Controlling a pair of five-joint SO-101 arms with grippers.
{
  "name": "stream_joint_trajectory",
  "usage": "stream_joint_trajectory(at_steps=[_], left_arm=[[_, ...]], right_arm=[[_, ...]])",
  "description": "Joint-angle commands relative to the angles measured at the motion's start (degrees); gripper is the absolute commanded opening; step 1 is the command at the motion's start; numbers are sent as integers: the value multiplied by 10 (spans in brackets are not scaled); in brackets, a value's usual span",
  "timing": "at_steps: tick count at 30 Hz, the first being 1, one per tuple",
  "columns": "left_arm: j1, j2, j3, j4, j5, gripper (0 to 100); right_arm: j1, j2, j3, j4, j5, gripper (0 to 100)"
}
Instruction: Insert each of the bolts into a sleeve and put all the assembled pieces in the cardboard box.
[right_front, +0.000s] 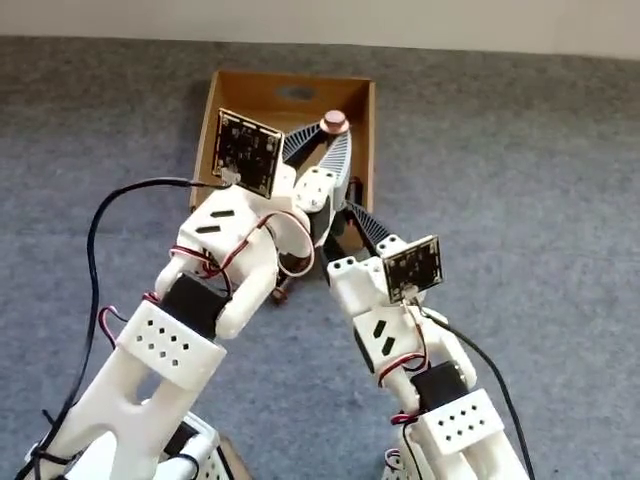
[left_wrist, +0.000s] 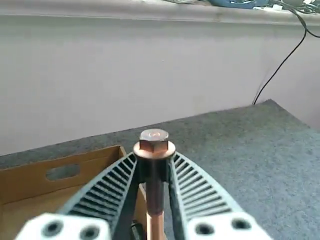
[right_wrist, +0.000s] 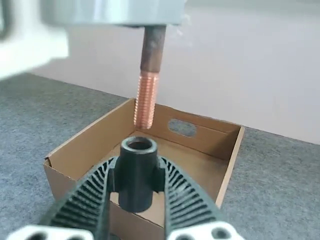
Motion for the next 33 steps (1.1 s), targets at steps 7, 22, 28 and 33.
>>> stream_joint_trajectory(at_steps=[7, 22, 28, 33], left_arm=[[24, -15, -23, 0, 4, 8], [48, -15, -22, 1, 4, 8], [47, -15, -22, 1, 4, 8], [47, -15, -28, 23, 3, 8]], right_arm=[[8, -7, -7, -3, -7, 8], [8, -7, -5, -3, -8, 8], [9, -7, -5, -3, -8, 8], [9, -7, -5, -3, -8, 8]])
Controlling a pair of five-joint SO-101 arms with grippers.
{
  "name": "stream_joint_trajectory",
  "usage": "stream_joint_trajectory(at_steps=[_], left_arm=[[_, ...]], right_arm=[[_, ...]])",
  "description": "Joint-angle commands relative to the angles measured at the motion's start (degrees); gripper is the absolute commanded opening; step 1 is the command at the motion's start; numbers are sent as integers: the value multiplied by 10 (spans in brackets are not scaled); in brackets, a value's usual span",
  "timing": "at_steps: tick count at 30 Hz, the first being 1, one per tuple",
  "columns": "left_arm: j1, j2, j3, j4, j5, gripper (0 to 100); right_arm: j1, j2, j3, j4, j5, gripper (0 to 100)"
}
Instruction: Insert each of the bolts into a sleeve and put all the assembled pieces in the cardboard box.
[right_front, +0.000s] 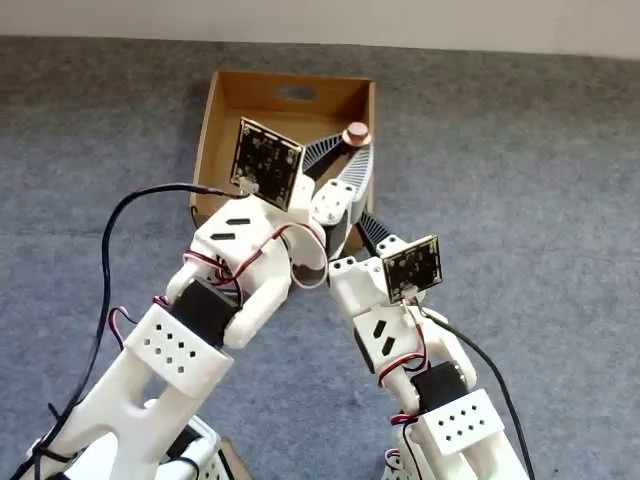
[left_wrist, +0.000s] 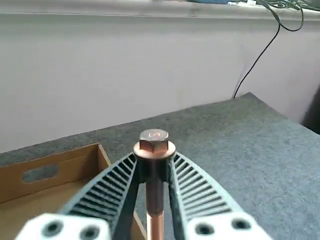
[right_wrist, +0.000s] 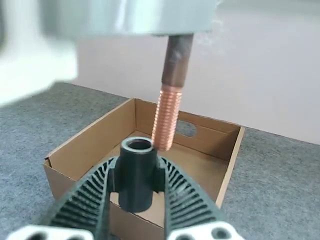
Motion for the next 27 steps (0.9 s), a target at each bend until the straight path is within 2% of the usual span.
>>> stream_joint_trajectory(at_steps=[1, 9, 16, 27], left_arm=[[5, -15, -30, 16, 3, 8], [4, -15, -35, 17, 3, 8], [4, -15, -58, 59, 3, 8], [4, -14, -58, 54, 2, 8]], right_arm=[[9, -7, -5, -3, -8, 8], [9, -7, -5, -3, -8, 7], [39, -7, -7, -3, -8, 7], [37, -7, -6, -3, -8, 7]])
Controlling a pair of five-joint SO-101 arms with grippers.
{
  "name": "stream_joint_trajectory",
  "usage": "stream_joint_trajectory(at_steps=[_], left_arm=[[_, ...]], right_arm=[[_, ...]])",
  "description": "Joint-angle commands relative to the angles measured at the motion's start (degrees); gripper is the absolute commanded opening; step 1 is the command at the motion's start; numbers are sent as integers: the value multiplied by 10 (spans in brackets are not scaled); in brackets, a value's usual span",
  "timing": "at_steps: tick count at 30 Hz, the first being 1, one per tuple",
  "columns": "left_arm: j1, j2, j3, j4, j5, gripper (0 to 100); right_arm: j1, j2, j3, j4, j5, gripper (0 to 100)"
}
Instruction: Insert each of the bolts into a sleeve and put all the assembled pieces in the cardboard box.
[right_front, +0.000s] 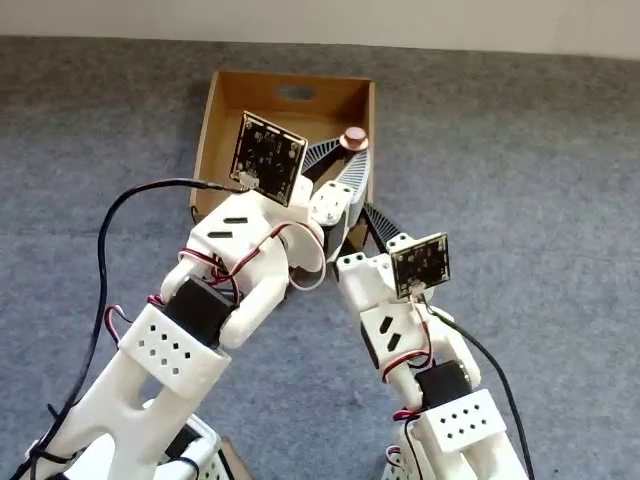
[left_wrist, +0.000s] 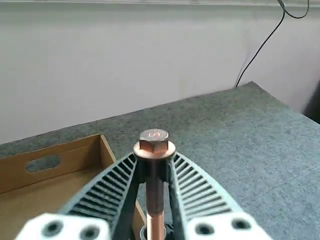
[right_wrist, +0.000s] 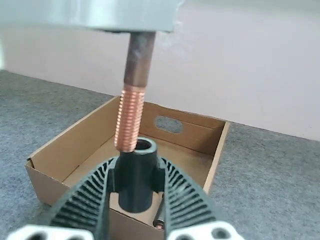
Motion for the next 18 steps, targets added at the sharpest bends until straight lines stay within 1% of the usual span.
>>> stream_joint_trajectory(at_steps=[1, 7, 13, 18], left_arm=[[4, -14, -30, -3, 2, 8], [4, -14, -29, -3, 2, 8], [4, -14, 0, -55, 2, 8], [4, -14, 3, -59, 2, 8]], right_arm=[[8, -7, -7, -3, -8, 7], [8, -7, -7, -3, -8, 7], [8, -7, -7, -3, -8, 7], [8, -7, -7, -3, -8, 7]])
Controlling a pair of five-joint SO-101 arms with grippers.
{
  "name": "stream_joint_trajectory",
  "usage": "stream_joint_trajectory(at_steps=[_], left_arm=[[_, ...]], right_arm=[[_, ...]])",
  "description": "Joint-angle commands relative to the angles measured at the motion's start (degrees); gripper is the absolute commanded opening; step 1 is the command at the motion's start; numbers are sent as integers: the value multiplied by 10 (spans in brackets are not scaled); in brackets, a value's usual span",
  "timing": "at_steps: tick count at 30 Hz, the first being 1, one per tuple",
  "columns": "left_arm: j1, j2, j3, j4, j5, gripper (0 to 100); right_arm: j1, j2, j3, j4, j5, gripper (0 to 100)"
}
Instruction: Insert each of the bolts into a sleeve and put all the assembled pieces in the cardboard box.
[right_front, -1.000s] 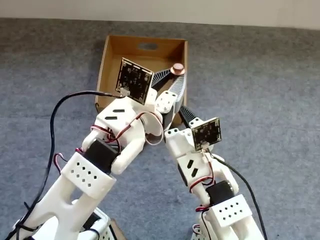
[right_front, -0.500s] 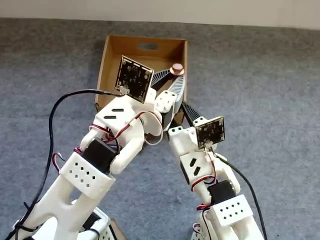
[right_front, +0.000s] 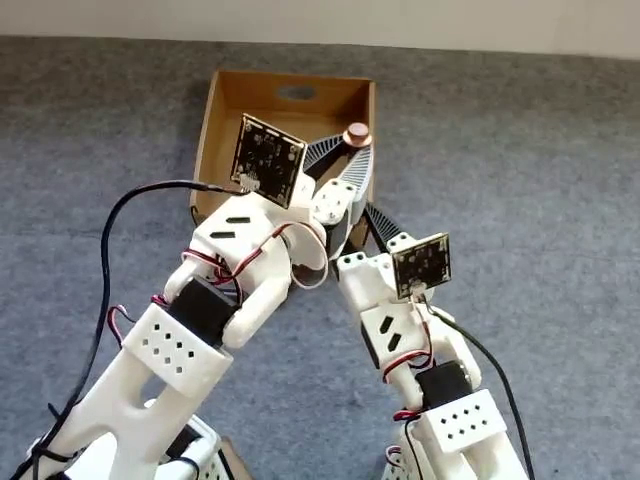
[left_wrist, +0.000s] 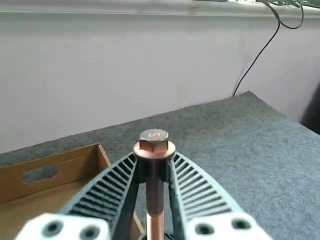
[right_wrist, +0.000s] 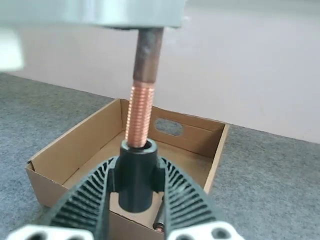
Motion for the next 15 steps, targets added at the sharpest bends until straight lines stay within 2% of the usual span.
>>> stream_joint_trajectory(at_steps=[1, 6, 15], left_arm=[[3, -14, -7, -18, 1, 8], [3, -8, -7, -18, 1, 8], [-12, 86, -48, -17, 2, 8]], right_arm=[[8, -7, -7, -3, -8, 7], [8, -7, -7, -3, -8, 7], [8, -7, -7, -3, -8, 7]])
